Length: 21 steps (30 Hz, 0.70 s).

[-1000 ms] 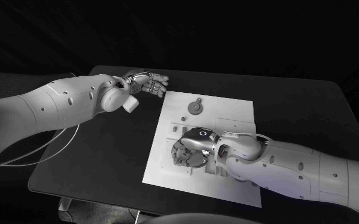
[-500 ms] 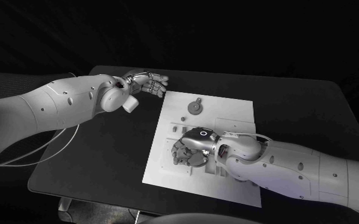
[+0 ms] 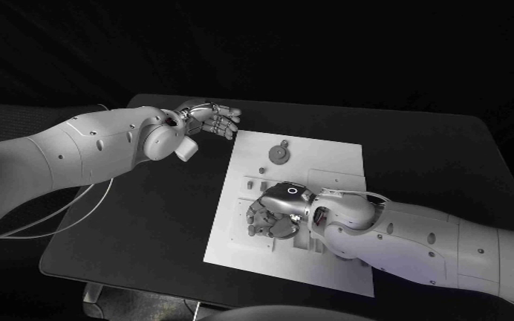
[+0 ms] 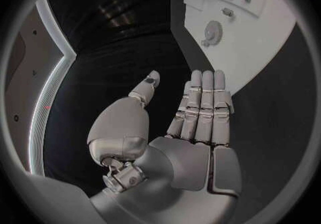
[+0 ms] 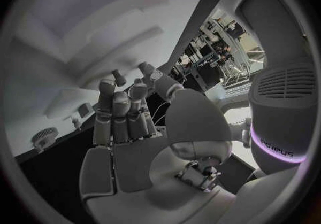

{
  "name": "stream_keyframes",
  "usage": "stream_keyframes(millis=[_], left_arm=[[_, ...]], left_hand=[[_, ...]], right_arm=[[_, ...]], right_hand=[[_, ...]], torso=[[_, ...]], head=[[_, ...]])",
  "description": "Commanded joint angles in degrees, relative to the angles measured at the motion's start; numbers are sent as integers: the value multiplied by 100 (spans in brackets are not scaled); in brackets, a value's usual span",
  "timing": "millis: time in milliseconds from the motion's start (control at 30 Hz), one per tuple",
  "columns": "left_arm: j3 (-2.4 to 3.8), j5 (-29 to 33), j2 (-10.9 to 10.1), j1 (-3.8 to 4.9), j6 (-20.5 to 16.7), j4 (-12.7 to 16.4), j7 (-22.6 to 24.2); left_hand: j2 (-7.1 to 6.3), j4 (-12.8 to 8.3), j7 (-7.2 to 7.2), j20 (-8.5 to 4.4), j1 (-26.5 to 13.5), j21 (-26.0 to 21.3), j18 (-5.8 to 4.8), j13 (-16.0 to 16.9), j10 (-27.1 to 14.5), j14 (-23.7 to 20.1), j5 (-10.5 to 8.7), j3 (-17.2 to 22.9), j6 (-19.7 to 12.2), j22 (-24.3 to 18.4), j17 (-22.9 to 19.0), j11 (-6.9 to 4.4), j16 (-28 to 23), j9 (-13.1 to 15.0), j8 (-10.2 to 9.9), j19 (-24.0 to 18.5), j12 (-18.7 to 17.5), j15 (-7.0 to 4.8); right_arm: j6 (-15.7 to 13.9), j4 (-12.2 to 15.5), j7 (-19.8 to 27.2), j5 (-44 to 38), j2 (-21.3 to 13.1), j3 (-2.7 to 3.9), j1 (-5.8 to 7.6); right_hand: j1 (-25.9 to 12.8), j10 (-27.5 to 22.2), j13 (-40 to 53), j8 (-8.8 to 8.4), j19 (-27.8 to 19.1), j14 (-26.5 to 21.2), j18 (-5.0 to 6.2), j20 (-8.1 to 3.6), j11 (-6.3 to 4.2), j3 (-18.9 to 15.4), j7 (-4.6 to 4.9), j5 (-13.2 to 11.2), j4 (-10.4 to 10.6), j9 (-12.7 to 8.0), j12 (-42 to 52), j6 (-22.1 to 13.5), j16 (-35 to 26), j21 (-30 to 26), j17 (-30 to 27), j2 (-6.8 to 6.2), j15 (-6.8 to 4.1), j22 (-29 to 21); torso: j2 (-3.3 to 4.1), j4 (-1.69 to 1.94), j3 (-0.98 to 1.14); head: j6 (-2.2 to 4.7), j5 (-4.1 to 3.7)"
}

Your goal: Assemble the parts on the task board

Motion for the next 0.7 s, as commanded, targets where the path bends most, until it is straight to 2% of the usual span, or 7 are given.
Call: stream_keyframes(millis=[33, 300, 400, 600, 700], left_arm=[[4, -6, 8, 6, 67, 4, 31], [4, -7, 1, 6, 61, -13, 31], [4, -7, -8, 6, 59, -10, 33], [4, -8, -16, 6, 49, -14, 44], [4, -9, -29, 6, 24, -8, 48]], left_hand=[[7, 0, 0, -3, 48, 6, 103, 10, -55, 10, 5, -15, 24, -9, 6, 2, -31, -9, 5, 5, 30, 12], [11, -3, -1, -4, 60, 6, 104, 11, -56, 11, 5, -11, 27, -10, 6, 2, -32, -10, 6, 5, 31, 12], [13, -4, -1, -4, 67, 7, 104, 12, -57, 10, 5, -9, 28, -11, 6, 2, -33, -11, 7, 5, 31, 11], [11, -5, -1, -3, 72, 6, 104, 12, -57, 10, 5, -8, 28, -11, 6, 2, -33, -12, 6, 4, 31, 12], [11, -5, -1, -3, 73, 7, 103, 13, -58, 10, 5, -8, 29, -12, 6, 3, -34, -12, 6, 4, 31, 12]], right_arm=[[-7, 44, -4, 27, -26, -1, -4], [-61, 144, -34, 42, -158, 0, -1], [-137, 262, -35, 91, -253, 0, 21], [-237, 505, -37, 259, -464, 7, 168], [-260, 645, -31, 455, -627, 50, 283]], right_hand=[[-18, -15, 6, -21, -38, -1, 40, 16, 37, -22, 65, 9, -4, -6, -7, -85, -25, -25, 8, -62, 42, 52], [0, -13, 10, -21, -32, 2, 40, 15, 39, -19, 67, 17, -6, -9, 0, -81, -20, -22, 11, -75, 46, 52], [7, -11, 12, -22, -28, 4, 40, 15, 39, -18, 67, 19, -6, -11, 4, -80, -17, -20, 12, -83, 47, 52], [16, 6, 18, -67, -1, 25, 40, 14, 56, -14, 87, 32, 1, -39, 20, -148, -6, -10, 15, -105, 59, 52], [-1, 15, 20, -102, 15, 38, 40, 14, 74, -15, 106, 35, 4, -58, 26, -203, -2, -7, 15, -108, 74, 49]], torso=[[1, 2, -1], [-2, -1, 1], [-4, -3, 2], [-1, -2, 3], [-1, -1, 2]], head=[[1, -2], [45, -18], [56, -18], [110, -44], [158, -62]])
